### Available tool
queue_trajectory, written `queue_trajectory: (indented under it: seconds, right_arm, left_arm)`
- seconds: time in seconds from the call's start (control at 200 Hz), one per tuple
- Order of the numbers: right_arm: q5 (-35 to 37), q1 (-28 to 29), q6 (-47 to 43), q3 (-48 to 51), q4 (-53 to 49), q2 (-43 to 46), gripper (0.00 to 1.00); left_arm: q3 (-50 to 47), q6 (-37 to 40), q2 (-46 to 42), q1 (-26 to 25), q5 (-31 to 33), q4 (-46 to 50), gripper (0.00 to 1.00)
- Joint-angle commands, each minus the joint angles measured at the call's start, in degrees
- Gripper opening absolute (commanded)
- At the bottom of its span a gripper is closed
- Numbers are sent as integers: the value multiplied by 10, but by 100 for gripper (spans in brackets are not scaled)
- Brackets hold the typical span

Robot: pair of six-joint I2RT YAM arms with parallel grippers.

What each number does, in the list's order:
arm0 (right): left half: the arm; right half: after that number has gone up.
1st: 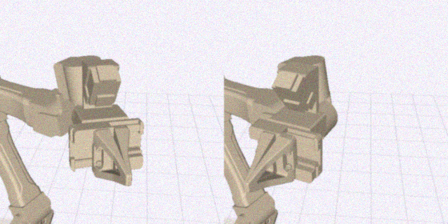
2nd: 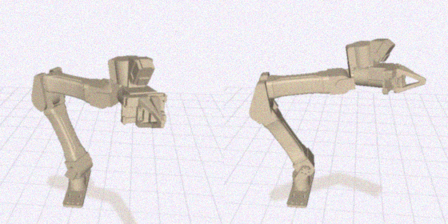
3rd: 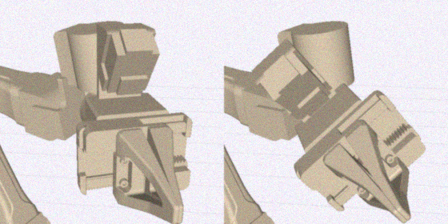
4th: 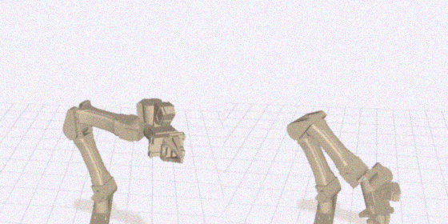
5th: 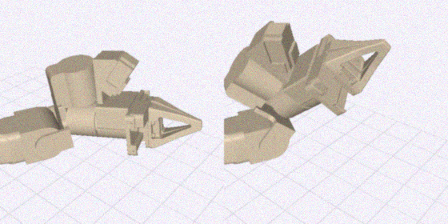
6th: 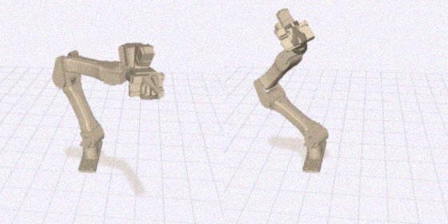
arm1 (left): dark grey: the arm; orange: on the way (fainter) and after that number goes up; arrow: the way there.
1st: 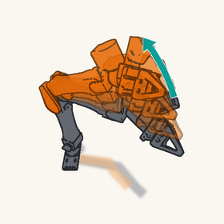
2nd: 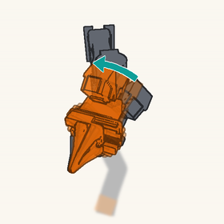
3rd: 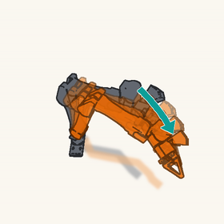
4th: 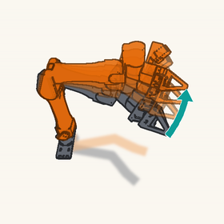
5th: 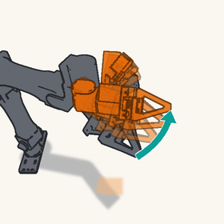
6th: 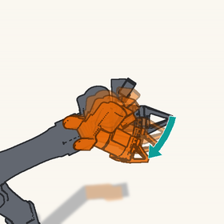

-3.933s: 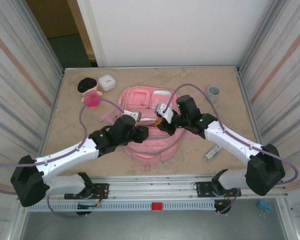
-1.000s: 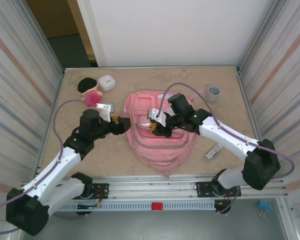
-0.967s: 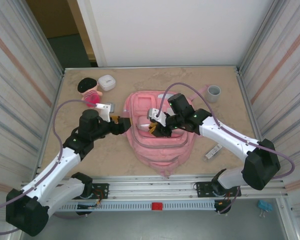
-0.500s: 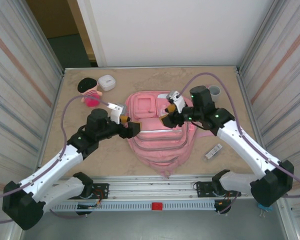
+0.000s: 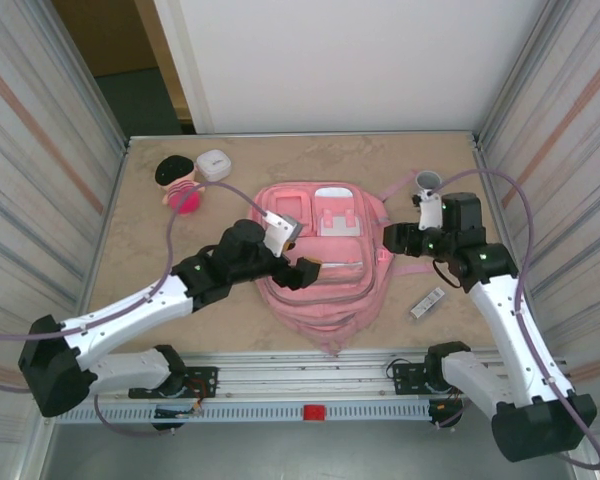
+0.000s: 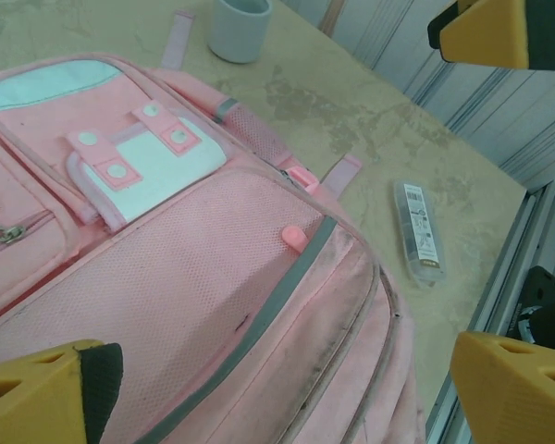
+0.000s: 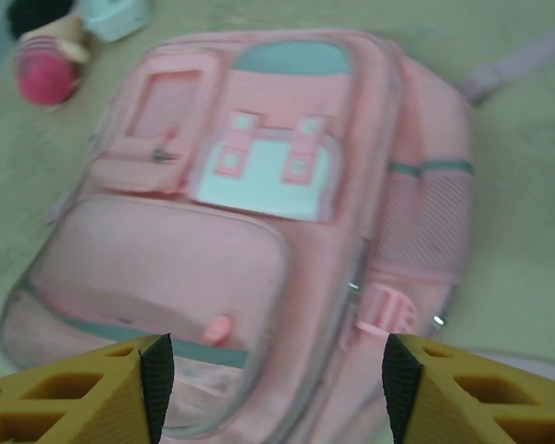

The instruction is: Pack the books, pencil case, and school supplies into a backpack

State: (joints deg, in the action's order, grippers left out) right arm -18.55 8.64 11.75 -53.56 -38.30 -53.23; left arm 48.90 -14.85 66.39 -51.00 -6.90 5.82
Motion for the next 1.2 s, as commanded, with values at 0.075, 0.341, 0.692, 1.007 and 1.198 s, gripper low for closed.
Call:
queue_trajectory:
  seconds: [0.075, 0.341, 0.692, 1.007, 1.198]
  right_arm:
    - [-32, -80, 99, 29, -29, -19, 62]
    - [54, -115, 166, 38, -60, -54, 64]
    - [185, -118, 199, 46, -148, -136, 71]
    - [187, -158, 249, 77, -130, -217, 76]
    - [210, -159, 264, 78, -121, -291, 77]
  left_arm:
    - [40, -8, 36, -26, 37, -2, 96]
    - [57, -27, 81, -48, 43, -2, 97]
    - [60, -29, 96, -57, 38, -12, 98]
    - [50, -27, 85, -57, 43, -20, 99]
    - [52, -23, 86, -57, 38, -17, 99]
